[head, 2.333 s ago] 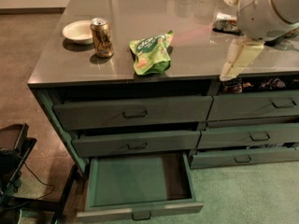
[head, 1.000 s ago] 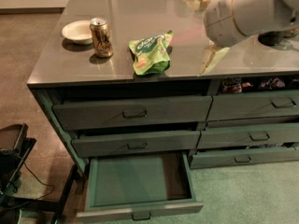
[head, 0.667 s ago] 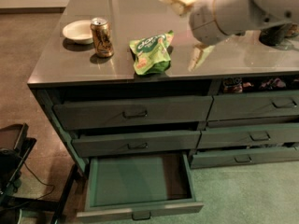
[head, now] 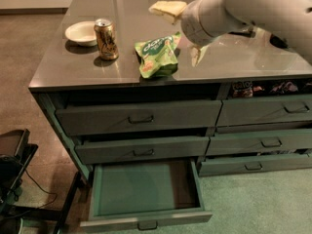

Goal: Place green rice chip bag into bottom drawer

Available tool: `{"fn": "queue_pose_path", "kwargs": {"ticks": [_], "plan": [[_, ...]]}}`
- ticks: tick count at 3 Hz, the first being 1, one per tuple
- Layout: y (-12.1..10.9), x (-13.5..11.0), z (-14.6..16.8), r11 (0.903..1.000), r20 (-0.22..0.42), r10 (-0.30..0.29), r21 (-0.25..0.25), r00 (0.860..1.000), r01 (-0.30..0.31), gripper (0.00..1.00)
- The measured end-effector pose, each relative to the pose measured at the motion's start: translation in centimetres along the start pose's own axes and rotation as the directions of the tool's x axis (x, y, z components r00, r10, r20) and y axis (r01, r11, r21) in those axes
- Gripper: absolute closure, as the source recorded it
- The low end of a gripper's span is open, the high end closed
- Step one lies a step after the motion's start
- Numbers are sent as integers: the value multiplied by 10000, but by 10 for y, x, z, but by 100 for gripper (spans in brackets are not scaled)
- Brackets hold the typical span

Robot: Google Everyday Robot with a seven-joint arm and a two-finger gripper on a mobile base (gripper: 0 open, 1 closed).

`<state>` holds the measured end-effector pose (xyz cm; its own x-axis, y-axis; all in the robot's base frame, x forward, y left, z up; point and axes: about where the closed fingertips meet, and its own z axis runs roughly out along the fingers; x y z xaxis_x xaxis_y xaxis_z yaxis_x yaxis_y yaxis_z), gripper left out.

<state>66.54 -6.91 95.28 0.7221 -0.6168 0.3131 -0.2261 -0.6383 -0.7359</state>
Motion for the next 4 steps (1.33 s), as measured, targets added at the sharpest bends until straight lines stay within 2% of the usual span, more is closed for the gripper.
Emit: {"fn": "queue_pose_path", "kwargs": {"ticks": [1, 2, 3, 4], "plan": [[6, 14, 24, 9974, -318, -668, -294, 9973, 658, 0], [10, 21, 46, 9953, -406, -865, -475, 9954, 845, 0], [11, 18, 65, 9937, -257, -951, -619, 9951, 934, 0], [12, 5, 82, 9915, 107, -1023, -793, 9947, 1028, 0]]}}
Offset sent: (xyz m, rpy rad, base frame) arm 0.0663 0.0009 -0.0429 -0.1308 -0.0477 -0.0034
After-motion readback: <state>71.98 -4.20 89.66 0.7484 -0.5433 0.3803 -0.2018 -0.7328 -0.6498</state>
